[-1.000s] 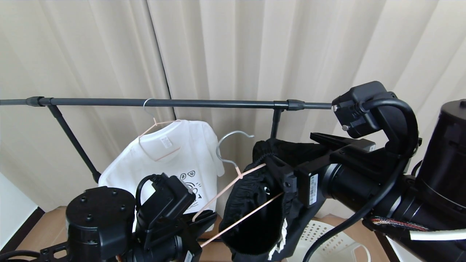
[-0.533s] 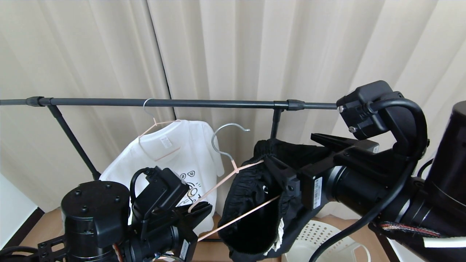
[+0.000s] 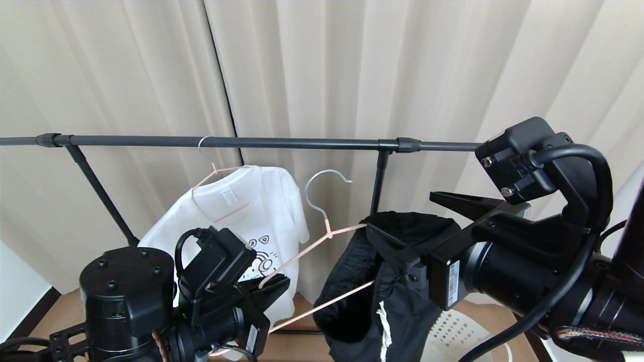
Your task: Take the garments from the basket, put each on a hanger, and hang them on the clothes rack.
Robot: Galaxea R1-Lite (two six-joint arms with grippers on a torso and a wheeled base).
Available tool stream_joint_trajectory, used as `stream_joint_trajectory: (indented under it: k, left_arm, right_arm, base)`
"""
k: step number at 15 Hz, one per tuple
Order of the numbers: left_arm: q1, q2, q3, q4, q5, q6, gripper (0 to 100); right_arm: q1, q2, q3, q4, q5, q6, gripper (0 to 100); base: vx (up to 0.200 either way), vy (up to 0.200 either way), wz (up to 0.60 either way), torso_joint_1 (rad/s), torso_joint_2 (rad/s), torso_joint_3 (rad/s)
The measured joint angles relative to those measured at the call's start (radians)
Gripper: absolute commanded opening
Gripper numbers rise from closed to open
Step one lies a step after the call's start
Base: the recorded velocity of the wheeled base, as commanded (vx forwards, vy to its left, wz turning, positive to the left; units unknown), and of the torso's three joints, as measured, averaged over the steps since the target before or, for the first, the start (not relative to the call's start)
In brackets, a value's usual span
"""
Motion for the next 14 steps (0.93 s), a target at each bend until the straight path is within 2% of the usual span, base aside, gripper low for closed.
stream_joint_trajectory:
  k: [1, 4, 5, 7, 8, 9, 10, 11, 12, 14]
  left_arm:
    - [0.0, 0.0, 0.003, 0.0, -0.001, 0.0, 0]
    - [0.0, 0.006, 0.034, -0.043, -0.004, 0.004, 0]
    - [0.008, 0.009, 0.046, -0.071, -0.017, 0.008, 0]
    - [0.038, 0.011, 0.071, -0.099, -0.108, 0.029, 0]
    - [0.053, 0.011, 0.084, -0.1, -0.136, 0.048, 0]
    - [0.062, 0.011, 0.093, -0.103, -0.15, 0.064, 0]
    - [0.067, 0.01, 0.1, -0.105, -0.162, 0.07, 0]
    - [0.068, 0.01, 0.106, -0.115, -0.192, 0.075, 0]
    - [0.069, 0.01, 0.108, -0.13, -0.21, 0.092, 0]
    - [0.067, 0.009, 0.111, -0.14, -0.215, 0.125, 0]
  right_arm:
    - [0.0, -0.001, 0.001, 0.001, 0.004, 0.0, 100]
    - [-0.036, -0.02, 0.022, 0.016, 0.091, -0.008, 100]
    - [-0.071, -0.04, 0.03, 0.042, 0.151, -0.032, 100]
    - [-0.172, -0.097, 0.039, 0.126, 0.37, -0.106, 100]
    - [-0.237, -0.126, 0.039, 0.181, 0.489, -0.159, 100]
    - [-0.303, -0.148, 0.031, 0.233, 0.577, -0.224, 100]
    - [-0.371, -0.163, 0.016, 0.299, 0.666, -0.31, 100]
    - [-0.445, -0.171, -0.014, 0.419, 0.764, -0.421, 100]
    - [-0.495, -0.165, -0.063, 0.54, 0.837, -0.498, 100]
    - [-0.539, -0.127, -0.15, 0.694, 0.912, -0.595, 100]
  base:
    - [0.0, 0.0, 0.0, 0.0, 0.0, 0.0]
    - [0.0, 0.0, 0.0, 0.0, 0.0, 0.0]
    - [0.0, 0.0, 0.0, 0.0, 0.0, 0.0]
    - [0.0, 0.0, 0.0, 0.0, 0.0, 0.0]
    - [0.0, 0.0, 0.0, 0.0, 0.0, 0.0]
    - [0.0, 0.0, 0.0, 0.0, 0.0, 0.0]
    - [0.0, 0.0, 0.0, 0.0, 0.0, 0.0]
    - [0.0, 0.0, 0.0, 0.0, 0.0, 0.0]
    - [0.0, 0.0, 0.0, 0.0, 0.0, 0.0]
    - [0.0, 0.0, 0.0, 0.0, 0.0, 0.0]
